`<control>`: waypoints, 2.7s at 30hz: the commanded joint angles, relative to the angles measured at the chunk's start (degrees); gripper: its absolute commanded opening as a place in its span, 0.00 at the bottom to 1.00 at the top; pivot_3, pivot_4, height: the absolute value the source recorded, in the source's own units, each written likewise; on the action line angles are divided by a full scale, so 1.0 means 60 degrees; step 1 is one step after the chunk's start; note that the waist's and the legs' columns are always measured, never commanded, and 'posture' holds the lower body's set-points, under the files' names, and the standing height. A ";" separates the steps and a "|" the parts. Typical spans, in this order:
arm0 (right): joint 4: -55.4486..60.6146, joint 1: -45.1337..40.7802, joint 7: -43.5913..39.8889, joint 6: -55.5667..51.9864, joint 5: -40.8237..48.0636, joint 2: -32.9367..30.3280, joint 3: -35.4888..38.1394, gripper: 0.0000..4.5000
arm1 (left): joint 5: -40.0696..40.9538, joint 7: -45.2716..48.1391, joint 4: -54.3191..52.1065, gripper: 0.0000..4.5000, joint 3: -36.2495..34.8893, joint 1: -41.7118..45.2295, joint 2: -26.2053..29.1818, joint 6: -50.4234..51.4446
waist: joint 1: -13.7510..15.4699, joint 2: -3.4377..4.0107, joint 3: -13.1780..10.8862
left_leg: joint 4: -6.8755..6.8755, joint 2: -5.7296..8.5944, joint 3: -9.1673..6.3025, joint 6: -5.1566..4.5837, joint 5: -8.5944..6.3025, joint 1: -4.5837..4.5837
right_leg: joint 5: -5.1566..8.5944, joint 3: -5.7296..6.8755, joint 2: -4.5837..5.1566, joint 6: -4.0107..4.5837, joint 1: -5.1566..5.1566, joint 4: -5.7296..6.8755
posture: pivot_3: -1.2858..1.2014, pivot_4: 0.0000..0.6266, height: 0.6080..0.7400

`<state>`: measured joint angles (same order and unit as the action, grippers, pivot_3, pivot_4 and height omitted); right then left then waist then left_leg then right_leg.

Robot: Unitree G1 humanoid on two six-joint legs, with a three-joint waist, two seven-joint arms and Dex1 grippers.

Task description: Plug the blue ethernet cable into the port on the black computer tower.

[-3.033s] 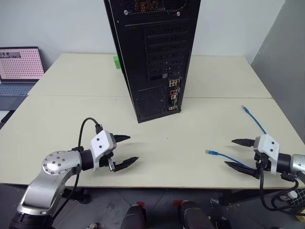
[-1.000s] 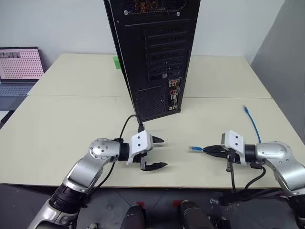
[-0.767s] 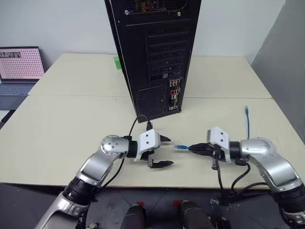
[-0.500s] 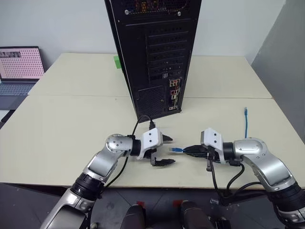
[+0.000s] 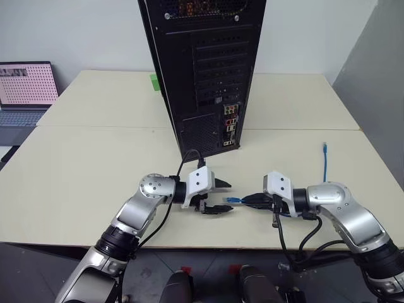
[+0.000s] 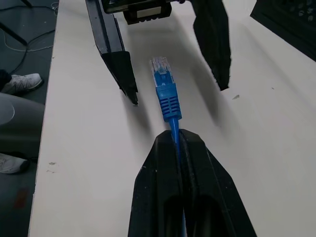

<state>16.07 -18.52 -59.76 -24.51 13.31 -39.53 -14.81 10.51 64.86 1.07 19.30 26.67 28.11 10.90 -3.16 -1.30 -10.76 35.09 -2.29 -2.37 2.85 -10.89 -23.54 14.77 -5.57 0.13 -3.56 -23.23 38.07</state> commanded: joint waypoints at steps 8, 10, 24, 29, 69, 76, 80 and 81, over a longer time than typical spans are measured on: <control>0.0278 -0.0205 -0.0055 -0.0189 0.0067 -0.0011 0.0067 0.00 | 0.0032 0.0118 -0.0051 0.14 -0.0134 0.0180 -0.0110 -0.0184 | 0.0001 0.0000 0.0000 | 0.0000 0.0000 0.0000 0.0000 0.0000 0.0000 | 0.0000 -0.0001 0.0000 0.0000 0.0000 0.0000 | 0.52 0.24 1.00; 0.0301 -0.0210 -0.0066 -0.0207 0.0079 -0.0008 0.0069 0.00 | 0.0009 0.0113 -0.0042 0.07 -0.0127 0.0170 -0.0127 -0.0207 | 0.0001 0.0000 0.0000 | 0.0000 0.0000 -0.0001 0.0000 0.0000 0.0000 | 0.0000 0.0000 0.0000 0.0000 0.0000 0.0000 | 0.52 0.24 1.00; 0.0522 0.0171 -0.1035 -0.0867 0.1020 -0.1138 0.0978 0.49 | -0.0578 -0.0181 0.0442 0.07 -0.0397 -0.0049 0.0051 -0.2777 | 0.0021 0.0000 0.0000 | 0.0000 0.0000 -0.0001 0.0000 0.0000 -0.0003 | 0.0000 0.0001 0.0001 0.0000 0.0000 -0.0003 | 0.52 0.24 1.00; 0.0851 0.0566 -0.0792 -0.2127 0.2629 -0.1105 0.2219 0.75 | -0.1580 -0.0742 0.1222 0.07 -0.0373 -0.0173 0.0207 -0.5847 | 0.0017 0.0000 0.0000 | 0.0000 -0.0001 -0.0001 0.0000 0.0000 -0.0002 | -0.0001 -0.0001 0.0001 0.0000 0.0000 -0.0004 | 0.52 0.24 1.00; 0.0905 -0.0253 0.1915 -0.4838 0.4965 0.1504 0.2077 0.00 | -0.6668 -0.7252 0.3835 0.07 -0.0374 0.0578 0.0275 -1.3350 | 0.0132 0.0001 0.0003 | 0.0003 0.0003 -0.0003 0.0000 0.0000 -0.0016 | -0.0014 0.0001 0.0005 -0.0019 -0.0002 -0.0007 | 0.52 0.24 1.00; 0.0786 -0.0363 0.1782 -0.4959 0.4983 0.1388 0.2075 0.00 | -0.6036 -0.7001 0.3887 0.25 -0.0039 0.0443 0.0327 -1.2985 | 0.0131 0.0001 0.0003 | 0.0003 0.0003 -0.0002 0.0000 0.0000 -0.0016 | -0.0014 0.0001 0.0005 -0.0019 -0.0001 -0.0008 | 0.52 0.24 1.00; 0.0735 -0.0416 0.1767 -0.4845 0.4761 0.1206 0.2091 0.00 | -0.4836 -0.6282 0.3767 0.42 0.0207 0.0202 0.0437 -1.1955 | 0.0126 0.0001 0.0003 | 0.0003 0.0003 -0.0002 0.0000 0.0000 -0.0015 | -0.0014 0.0002 0.0005 -0.0018 -0.0002 -0.0006 | 0.52 0.24 1.00; 0.0721 -0.0417 0.1787 -0.4739 0.4632 0.1112 0.2117 0.00 | -0.4440 -0.6076 0.3665 0.46 0.0186 0.0080 0.0437 -1.1526 | 0.0124 0.0002 0.0003 | 0.0003 0.0003 -0.0002 0.0000 0.0000 -0.0015 | -0.0014 0.0002 0.0005 -0.0019 -0.0002 -0.0006 | 0.52 0.24 1.00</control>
<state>19.85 -20.02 -48.56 -54.30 41.60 -31.56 -2.87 -22.43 25.87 24.99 20.31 28.47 30.11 -63.09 -2.42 -1.29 -10.74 35.10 -2.28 -2.38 2.85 -10.89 -23.64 14.69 -5.56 0.15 -3.67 -23.24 38.03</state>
